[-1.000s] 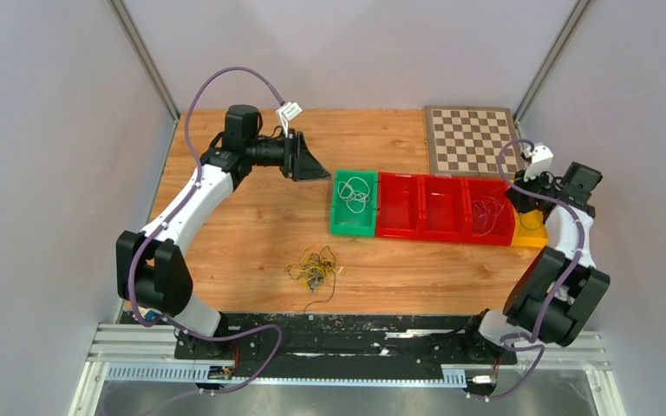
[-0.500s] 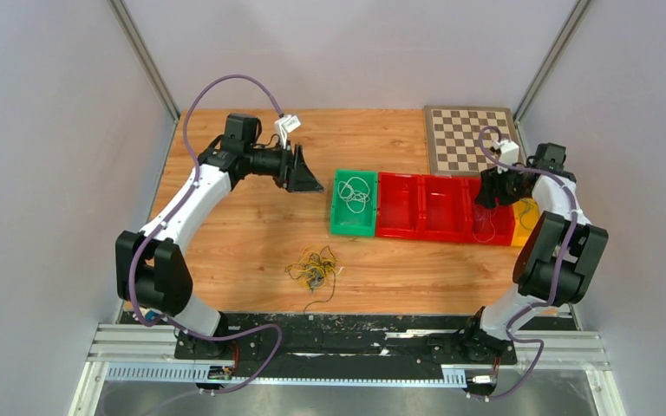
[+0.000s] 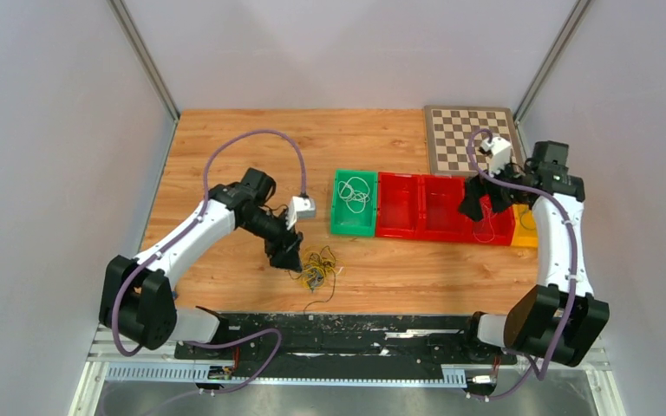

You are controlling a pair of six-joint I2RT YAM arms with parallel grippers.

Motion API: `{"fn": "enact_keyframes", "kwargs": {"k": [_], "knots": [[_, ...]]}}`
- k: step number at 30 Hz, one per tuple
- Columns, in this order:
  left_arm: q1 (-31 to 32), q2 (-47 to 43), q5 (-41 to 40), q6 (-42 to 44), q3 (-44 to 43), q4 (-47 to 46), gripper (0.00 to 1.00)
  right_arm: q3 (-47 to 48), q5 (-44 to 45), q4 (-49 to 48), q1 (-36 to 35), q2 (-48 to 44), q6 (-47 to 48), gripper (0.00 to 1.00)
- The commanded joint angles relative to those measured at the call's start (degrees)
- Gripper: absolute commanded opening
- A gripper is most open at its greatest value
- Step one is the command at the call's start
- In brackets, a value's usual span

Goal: Untangle the cables

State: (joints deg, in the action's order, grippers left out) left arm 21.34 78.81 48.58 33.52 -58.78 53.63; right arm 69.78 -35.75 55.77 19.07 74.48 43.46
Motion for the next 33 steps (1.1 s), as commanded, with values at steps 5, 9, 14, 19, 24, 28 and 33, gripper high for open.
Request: {"fn": "enact_keyframes", "kwargs": {"k": [5, 9, 14, 19, 24, 28, 33], "knots": [[6.3, -1.8, -7.4, 9.4, 5.1, -8.0, 0.75, -5.1, -13.6, -6.8, -20.4, -2.2, -14.6, 0.87], [6.2, 3.2, -9.5, 7.8, 5.1, -14.3, 0.71, -11.8, -14.7, -22.0, -27.4, -4.3, -18.6, 0.77], [6.2, 10.7, -9.0, 2.0, 2.0, -15.2, 0.65, -21.2, -9.4, -36.4, -34.6, -8.2, -20.2, 0.75], [6.3, 16.3, -10.9, -3.6, -0.1, -14.2, 0.56, -27.5, -5.8, -41.3, -38.0, -11.0, -20.4, 0.78], [6.2, 20.5, -6.6, -7.7, -1.6, -11.2, 0.34, -33.1, -4.3, -46.5, -43.3, -14.4, -18.7, 0.81], [5.3, 18.5, -3.3, -11.1, -0.6, -11.4, 0.08, -34.1, -2.9, -49.5, -51.6, -12.1, -17.8, 0.82], [-1.5, 14.3, 3.7, -17.3, -1.2, -12.2, 0.0, -33.2, -0.9, -57.1, -60.0, -5.2, -17.9, 0.88]]}}
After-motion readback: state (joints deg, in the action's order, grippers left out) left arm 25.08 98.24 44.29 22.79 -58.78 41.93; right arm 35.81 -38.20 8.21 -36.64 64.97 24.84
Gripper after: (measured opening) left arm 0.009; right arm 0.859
